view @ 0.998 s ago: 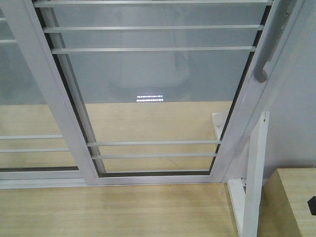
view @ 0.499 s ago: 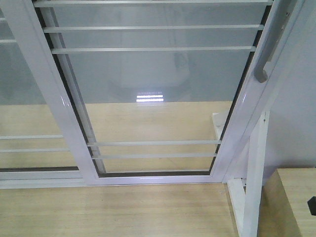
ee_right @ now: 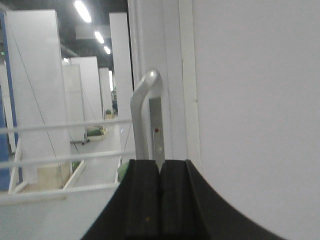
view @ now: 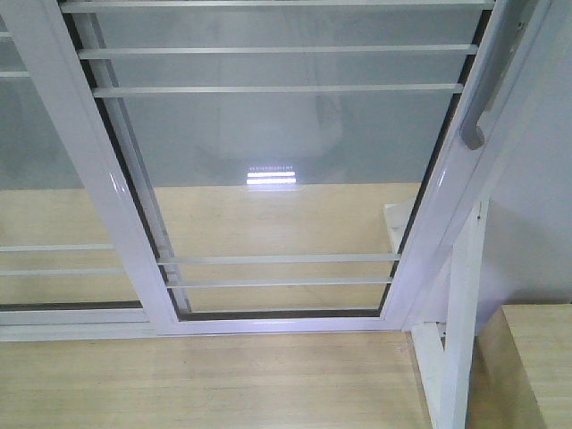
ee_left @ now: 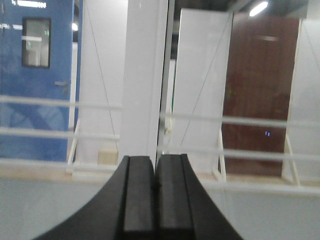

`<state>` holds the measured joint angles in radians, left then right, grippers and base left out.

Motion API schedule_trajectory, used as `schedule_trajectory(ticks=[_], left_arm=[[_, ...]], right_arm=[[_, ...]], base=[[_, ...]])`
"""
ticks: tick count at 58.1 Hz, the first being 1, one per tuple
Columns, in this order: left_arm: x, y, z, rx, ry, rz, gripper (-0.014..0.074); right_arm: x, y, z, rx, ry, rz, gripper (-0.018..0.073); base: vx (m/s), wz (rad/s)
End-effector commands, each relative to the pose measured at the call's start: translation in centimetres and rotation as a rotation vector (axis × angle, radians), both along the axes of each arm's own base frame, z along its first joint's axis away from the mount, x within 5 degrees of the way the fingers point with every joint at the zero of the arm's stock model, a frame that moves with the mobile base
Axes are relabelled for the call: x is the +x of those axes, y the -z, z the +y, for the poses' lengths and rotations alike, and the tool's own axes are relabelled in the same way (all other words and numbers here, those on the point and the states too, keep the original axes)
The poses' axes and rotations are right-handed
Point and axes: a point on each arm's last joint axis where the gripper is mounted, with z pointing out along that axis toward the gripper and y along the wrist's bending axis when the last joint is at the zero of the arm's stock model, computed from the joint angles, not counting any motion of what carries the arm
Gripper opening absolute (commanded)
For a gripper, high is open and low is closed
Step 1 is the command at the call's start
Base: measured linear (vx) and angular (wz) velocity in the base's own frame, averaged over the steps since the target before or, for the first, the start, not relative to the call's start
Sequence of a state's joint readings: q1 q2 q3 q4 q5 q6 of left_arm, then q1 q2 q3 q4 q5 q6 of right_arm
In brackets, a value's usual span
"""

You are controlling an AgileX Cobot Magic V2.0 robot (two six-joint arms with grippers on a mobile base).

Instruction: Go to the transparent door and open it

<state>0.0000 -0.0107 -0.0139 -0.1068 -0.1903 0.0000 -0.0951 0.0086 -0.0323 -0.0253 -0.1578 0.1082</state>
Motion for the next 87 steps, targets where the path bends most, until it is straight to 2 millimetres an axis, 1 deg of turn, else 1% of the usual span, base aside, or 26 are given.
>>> schedule_trajectory(ticks=[1, 7, 11, 15, 19, 22, 24, 29, 33, 36, 42, 47, 57, 62, 65, 72, 81, 87], left_arm=[[-1.4, -5.2, 0.1, -0.014, -0.009, -0.220, -0.0006], [-1.9, -9.1, 0.0, -0.011, 0.003, -0.202, -0.0006], [-1.3, -11.1, -0.1, -0.009, 0.009, -0.162, -0.0006], [-0.1, -12.9, -0.1, -0.007, 0.010, -0.119, -0.0006], [1.6, -13.8, -0.1, -0.008, 0.009, -0.087, -0.0006], [3.3, -13.8, 0.0, -0.008, 0.007, -0.040, -0.0006], [4.0, -13.6, 0.0, -0.009, 0.005, -0.021, -0.0006], [6.2, -12.7, 0.0, -0.009, 0.003, 0.058, -0.0006], [7.4, -11.9, 0.0, -0.009, 0.005, 0.125, -0.0002], [7.9, -11.6, 0.0, -0.009, 0.005, 0.148, 0.0009], [8.1, -11.5, 0.0, -0.009, 0.004, 0.157, 0.0057], [8.2, -11.5, 0.0, -0.009, 0.005, 0.164, 0.0118], [8.1, -11.1, -0.1, 0.001, 0.008, 0.206, 0.0269], [8.2, -10.8, -0.1, 0.022, 0.008, 0.238, 0.0320], [8.2, -10.5, -0.1, 0.022, 0.011, 0.265, 0.0339], [8.2, -9.7, -0.2, 0.022, 0.021, 0.353, 0.0358], [8.1, -9.0, -0.3, 0.023, 0.031, 0.439, 0.0360], [8.1, -8.8, -0.3, 0.023, 0.034, 0.457, 0.0360]], right_arm=[[-1.4, -5.7, 0.3, -0.076, 0.006, -0.158, -0.0006], [-2.4, -10.3, 0.2, -0.150, 0.046, -0.132, -0.0006], [-2.1, -12.6, 0.1, -0.180, 0.063, -0.118, -0.0006], [-0.8, -14.3, 0.0, -0.202, 0.068, -0.095, -0.0006], [1.0, -14.9, -0.1, -0.210, 0.065, -0.045, -0.0006], [3.0, -14.5, -0.3, -0.209, 0.058, 0.025, -0.0006], [4.1, -14.2, -0.4, -0.207, 0.052, 0.064, -0.0006], [6.6, -12.9, -0.7, -0.198, 0.045, 0.182, -0.0003], [8.3, -12.0, -0.8, -0.222, 0.043, 0.260, 0.0000], [9.3, -11.4, -0.9, -0.243, 0.041, 0.303, 0.0010], [10.3, -10.8, -1.0, -0.231, 0.032, 0.342, 0.0057], [10.9, -10.3, -1.1, -0.228, 0.029, 0.372, 0.0123], [12.3, -9.3, -1.2, -0.213, 0.018, 0.421, 0.0324], [13.4, -9.2, -1.1, -0.177, 0.000, 0.382, 0.0417], [14.2, -9.2, -1.1, -0.154, -0.011, 0.344, 0.0448], [16.5, -8.6, -0.9, -0.167, -0.044, 0.262, 0.0463], [19.7, -6.4, -0.7, -0.183, -0.088, 0.254, 0.0459], [21.6, -5.3, -0.8, -0.167, -0.101, 0.255, 0.0459]], base=[[0.00, 0.00], [0.00, 0.00], [0.00, 0.00], [0.00, 0.00], [0.00, 0.00], [0.00, 0.00], [0.00, 0.00], [0.00, 0.00], [0.00, 0.00], [0.00, 0.00], [0.00, 0.00], [0.00, 0.00], [0.00, 0.00], [0.00, 0.00], [0.00, 0.00], [0.00, 0.00], [0.00, 0.00], [0.00, 0.00]])
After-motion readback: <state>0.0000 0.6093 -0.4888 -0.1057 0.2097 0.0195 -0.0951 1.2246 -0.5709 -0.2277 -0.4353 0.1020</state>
